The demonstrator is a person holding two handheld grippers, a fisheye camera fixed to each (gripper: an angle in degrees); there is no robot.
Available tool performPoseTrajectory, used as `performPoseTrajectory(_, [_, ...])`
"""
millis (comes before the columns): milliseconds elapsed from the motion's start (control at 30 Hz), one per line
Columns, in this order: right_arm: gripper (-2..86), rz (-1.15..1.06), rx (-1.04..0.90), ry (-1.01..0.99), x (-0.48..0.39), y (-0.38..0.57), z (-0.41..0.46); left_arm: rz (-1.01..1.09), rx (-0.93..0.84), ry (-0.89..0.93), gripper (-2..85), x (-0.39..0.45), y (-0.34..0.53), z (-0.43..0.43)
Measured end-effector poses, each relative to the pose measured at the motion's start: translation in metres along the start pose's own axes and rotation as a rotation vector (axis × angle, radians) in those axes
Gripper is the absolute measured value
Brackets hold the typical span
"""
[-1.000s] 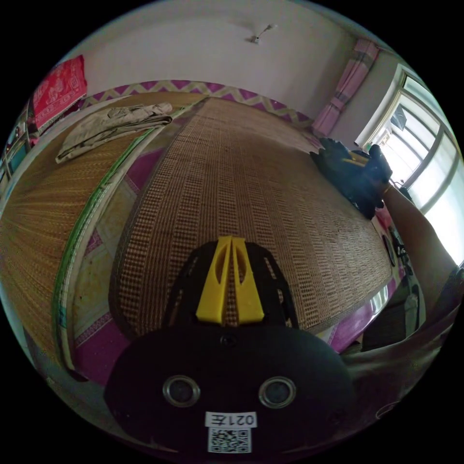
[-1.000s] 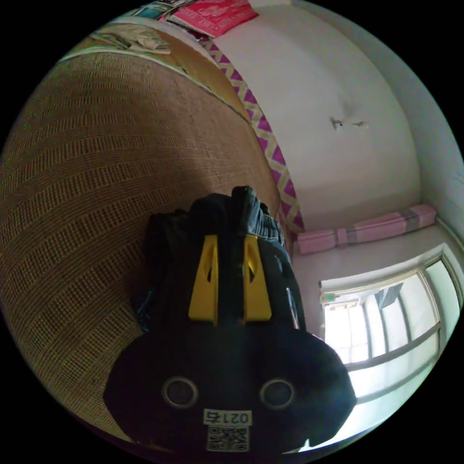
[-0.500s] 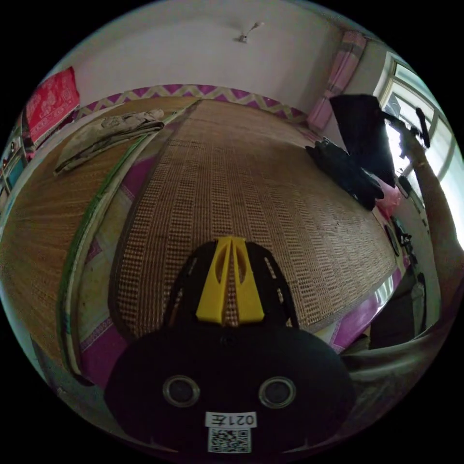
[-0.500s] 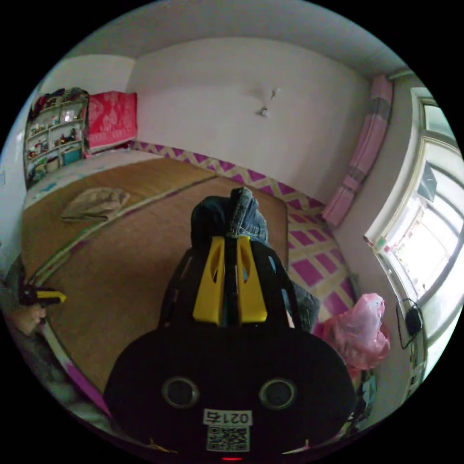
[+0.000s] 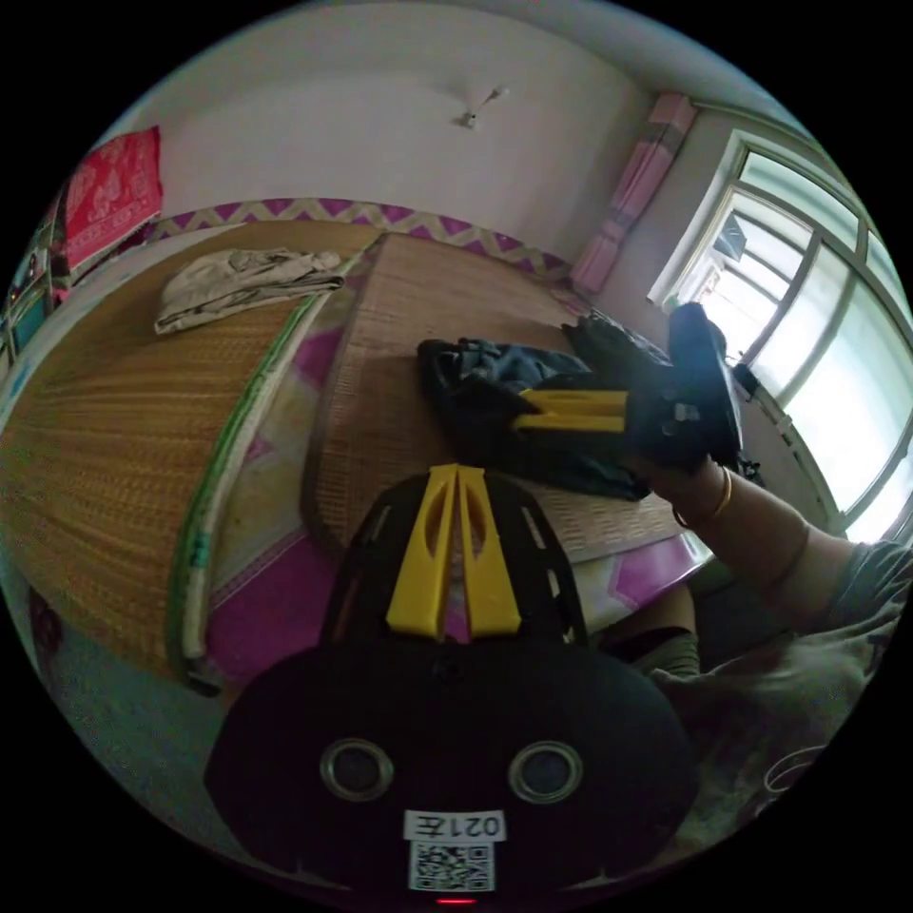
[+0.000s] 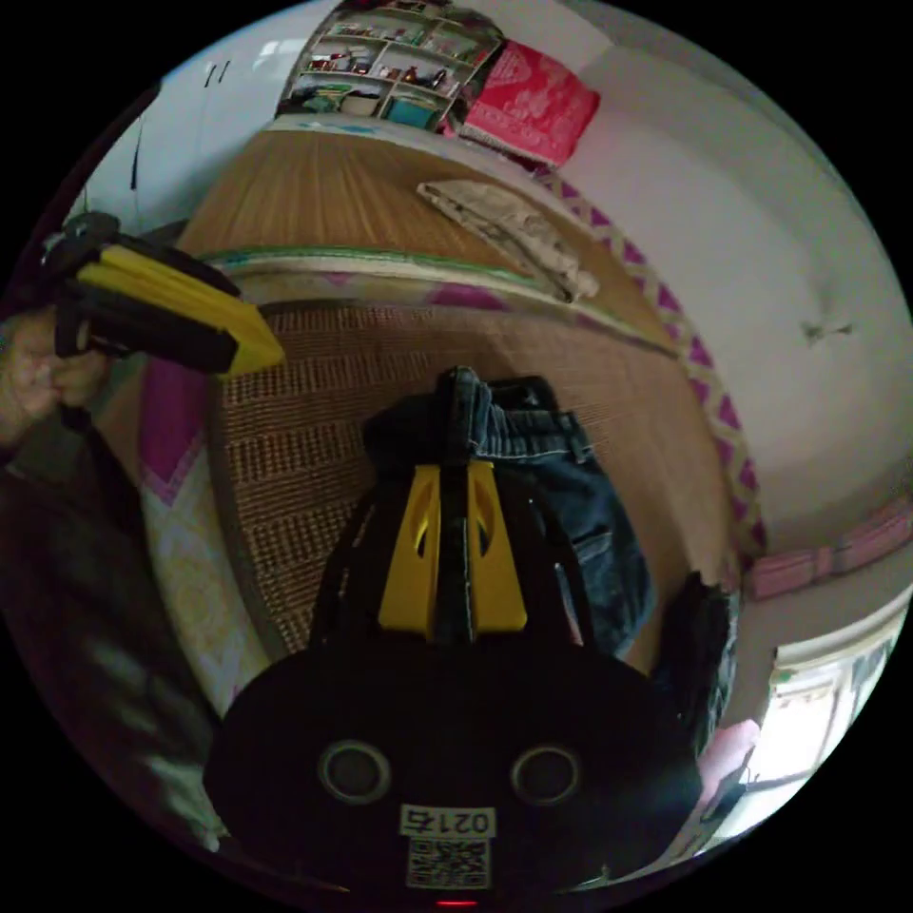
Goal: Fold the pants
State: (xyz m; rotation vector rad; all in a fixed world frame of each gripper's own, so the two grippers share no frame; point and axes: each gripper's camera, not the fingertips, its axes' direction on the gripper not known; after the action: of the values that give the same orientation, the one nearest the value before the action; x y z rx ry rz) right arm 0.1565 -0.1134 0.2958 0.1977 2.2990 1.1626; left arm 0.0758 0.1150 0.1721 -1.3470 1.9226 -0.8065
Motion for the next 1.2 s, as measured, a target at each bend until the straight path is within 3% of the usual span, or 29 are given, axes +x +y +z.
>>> performPoseTrajectory(167, [7.6, 0.121, 0.029, -0.138, 0.027, 0.026, -0.027, -0.059, 0.008, 0.039, -1.0, -0.006, 0.015, -0.005])
performPoseTrajectory(300, [6.7, 0.157, 0.136, -0.082, 0.036, 0.038, -0.059, -0.061, 0.002, 0.056, -1.0, 0.008, 0.022, 0.002])
performPoseTrajectory(467, [8.0, 0.163, 0.063, -0.036, 0.046, 0.029, -0.043, -0.061, -0.003, 0.067, -1.0, 0.025, 0.025, 0.010])
performPoseTrajectory(667, [5.2, 0.449, 0.175, -0.311, 0.148, 0.076, -0.066, -0.047, 0.007, 0.071, -1.0, 0.045, 0.024, 0.016])
performPoseTrajectory(767, [4.9, 0.689, 0.388, -0.373, 0.236, 0.155, -0.136, -0.031, 0.009, 0.064, -1.0, 0.057, 0.022, 0.020])
performPoseTrajectory(900, [5.0, 0.976, 0.575, -0.224, 0.326, 0.302, -0.231, -0.024, -0.010, 0.079, -0.9, 0.073, 0.018, 0.038])
performPoseTrajectory(1067, [5.1, 1.361, 0.474, -0.096, 0.383, 0.474, -0.232, 0.052, -0.018, 0.100, -0.7, 0.110, 0.006, 0.068])
performPoseTrajectory(1200, [5.5, 1.575, 0.311, -0.258, 0.392, 0.579, -0.150, 0.222, -0.039, 0.146, 1.0, 0.161, -0.007, 0.099])
